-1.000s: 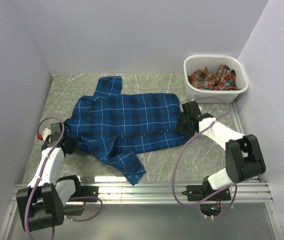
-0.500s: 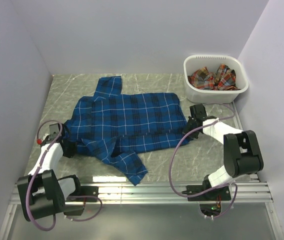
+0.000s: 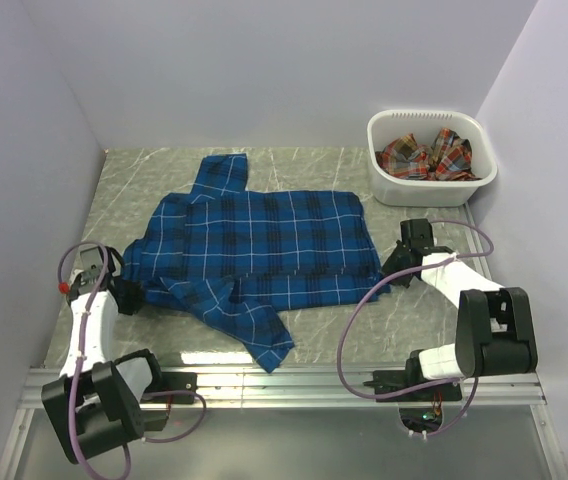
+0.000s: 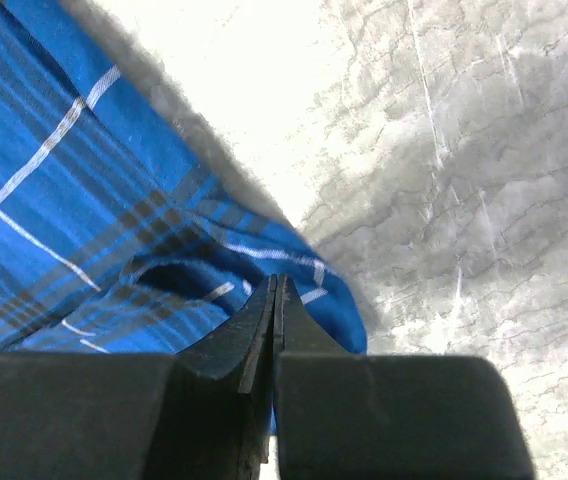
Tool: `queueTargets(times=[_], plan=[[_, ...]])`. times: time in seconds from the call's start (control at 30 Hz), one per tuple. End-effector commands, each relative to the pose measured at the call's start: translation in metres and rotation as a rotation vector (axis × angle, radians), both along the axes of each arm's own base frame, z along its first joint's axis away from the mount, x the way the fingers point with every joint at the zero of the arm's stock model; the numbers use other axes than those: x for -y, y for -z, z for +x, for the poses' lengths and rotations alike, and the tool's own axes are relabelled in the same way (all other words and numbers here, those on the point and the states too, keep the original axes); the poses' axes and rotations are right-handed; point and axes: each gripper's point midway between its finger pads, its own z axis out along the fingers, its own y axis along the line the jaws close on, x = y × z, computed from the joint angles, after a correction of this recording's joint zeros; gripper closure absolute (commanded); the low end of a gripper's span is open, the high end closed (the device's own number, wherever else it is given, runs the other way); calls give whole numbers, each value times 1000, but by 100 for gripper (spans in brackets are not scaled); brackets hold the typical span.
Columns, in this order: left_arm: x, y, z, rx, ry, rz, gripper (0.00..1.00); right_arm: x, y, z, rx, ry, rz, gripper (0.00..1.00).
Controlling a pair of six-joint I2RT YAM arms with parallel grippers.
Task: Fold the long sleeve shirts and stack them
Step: Fold the shirt
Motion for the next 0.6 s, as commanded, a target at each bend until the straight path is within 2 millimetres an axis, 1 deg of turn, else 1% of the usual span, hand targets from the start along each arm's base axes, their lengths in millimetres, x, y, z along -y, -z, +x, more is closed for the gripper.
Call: queueTargets(times=[0.0, 0.03, 0.07, 0.13, 0.17, 0.23, 0.27, 0.3, 0.33, 0.37, 0.4, 0.43, 0.47, 0.5, 0.53, 0.57], plan=[[1, -12, -1, 4, -6, -17, 87, 7, 1, -1, 0, 24, -24, 96], [4, -12, -2, 3, 1, -33, 83, 4, -1, 0, 9, 11, -28, 95], [7, -12, -3, 1, 8, -44, 76, 2, -8, 3, 41, -12, -33, 88], [13, -21, -1, 41, 27, -61, 64, -9, -23, 9, 96, -72, -29, 75], [13, -25, -2, 49, 29, -58, 51, -22, -34, 11, 138, -146, -33, 59], [8, -44, 3, 106, 34, -18, 40, -47, -55, 16, 212, -266, -26, 50], [6, -51, 4, 116, 47, 8, 28, -58, -67, 17, 262, -352, -44, 43], [-3, -66, 8, 143, 43, 58, 23, -90, -79, 10, 302, -486, -24, 41], [-9, -72, 9, 145, 44, 94, 21, -103, -85, 6, 334, -589, -37, 39], [-14, -79, 9, 147, 50, 132, 16, -119, -89, -4, 337, -674, -29, 34], [-21, -90, 15, 178, 53, 173, 14, -145, -95, -17, 350, -794, -6, 33], [-25, -94, 17, 184, 55, 198, 13, -161, -96, -30, 343, -882, 27, 30], [-26, -97, 20, 196, 69, 211, 12, -167, -87, -43, 290, -947, 20, 30], [-25, -95, 24, 206, 90, 209, 12, -184, -87, -58, 276, -1032, 27, 30], [-25, -100, 37, 263, 121, 221, 11, -191, -83, -69, 252, -1084, 41, 30], [-18, -99, 42, 284, 165, 201, 10, -196, -74, -80, 214, -1136, 43, 30]])
